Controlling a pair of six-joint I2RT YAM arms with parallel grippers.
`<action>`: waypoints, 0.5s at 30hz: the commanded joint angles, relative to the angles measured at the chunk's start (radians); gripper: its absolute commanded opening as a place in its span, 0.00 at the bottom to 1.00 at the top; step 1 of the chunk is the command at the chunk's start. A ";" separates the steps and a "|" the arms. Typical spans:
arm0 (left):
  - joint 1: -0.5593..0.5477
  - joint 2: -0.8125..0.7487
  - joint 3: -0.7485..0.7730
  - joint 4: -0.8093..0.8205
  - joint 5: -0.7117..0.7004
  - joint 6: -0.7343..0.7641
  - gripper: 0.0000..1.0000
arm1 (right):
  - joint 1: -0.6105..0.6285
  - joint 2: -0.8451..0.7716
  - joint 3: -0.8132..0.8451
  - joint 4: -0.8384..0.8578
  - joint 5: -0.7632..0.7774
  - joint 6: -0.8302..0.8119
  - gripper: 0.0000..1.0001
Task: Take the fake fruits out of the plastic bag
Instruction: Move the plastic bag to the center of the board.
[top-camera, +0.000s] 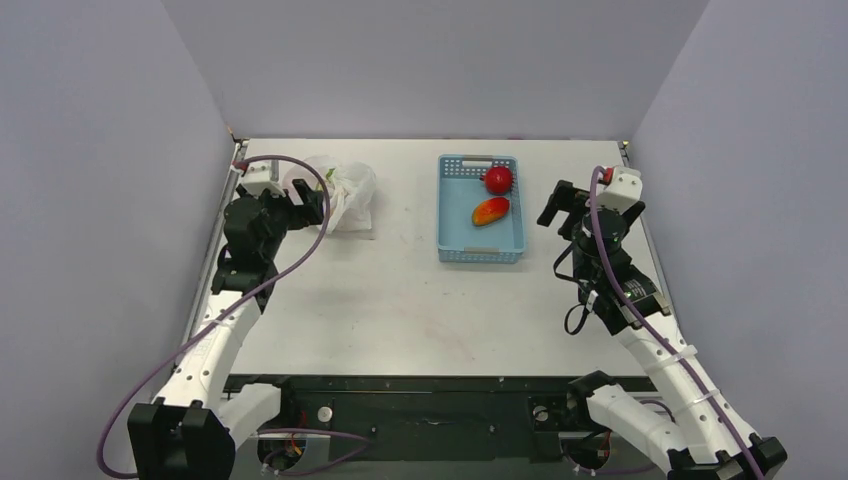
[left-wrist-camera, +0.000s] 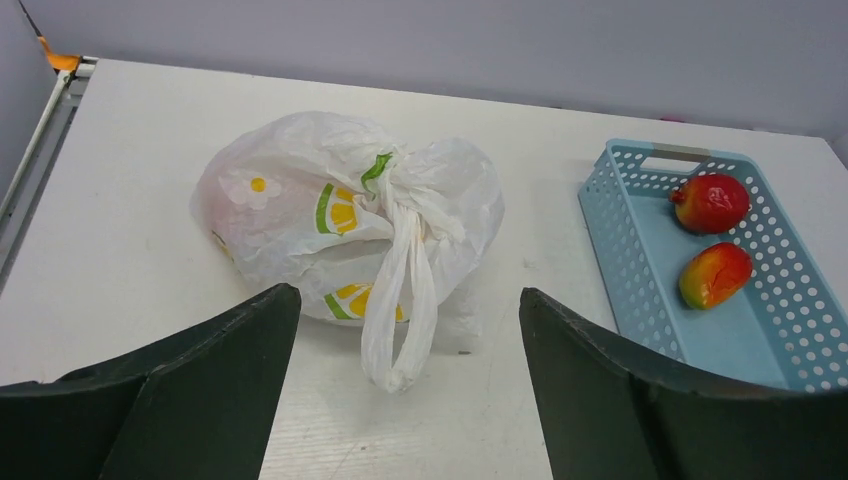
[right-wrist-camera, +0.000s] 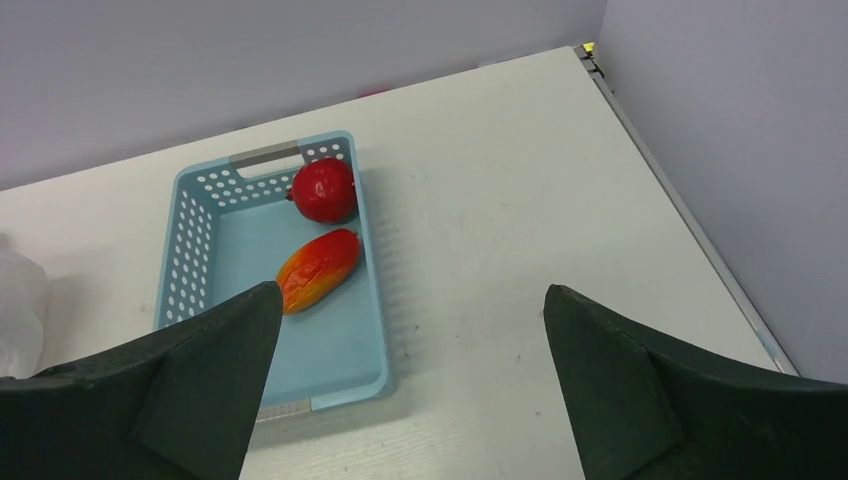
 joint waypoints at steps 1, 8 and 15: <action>-0.003 0.036 0.068 0.003 0.007 0.001 0.79 | 0.025 0.012 -0.027 0.060 0.007 0.013 1.00; -0.004 0.124 0.090 -0.032 0.000 -0.028 0.79 | 0.029 0.007 -0.075 0.115 -0.168 -0.007 1.00; 0.015 0.280 0.223 -0.161 0.113 -0.052 0.79 | 0.041 0.111 -0.025 0.092 -0.279 0.105 1.00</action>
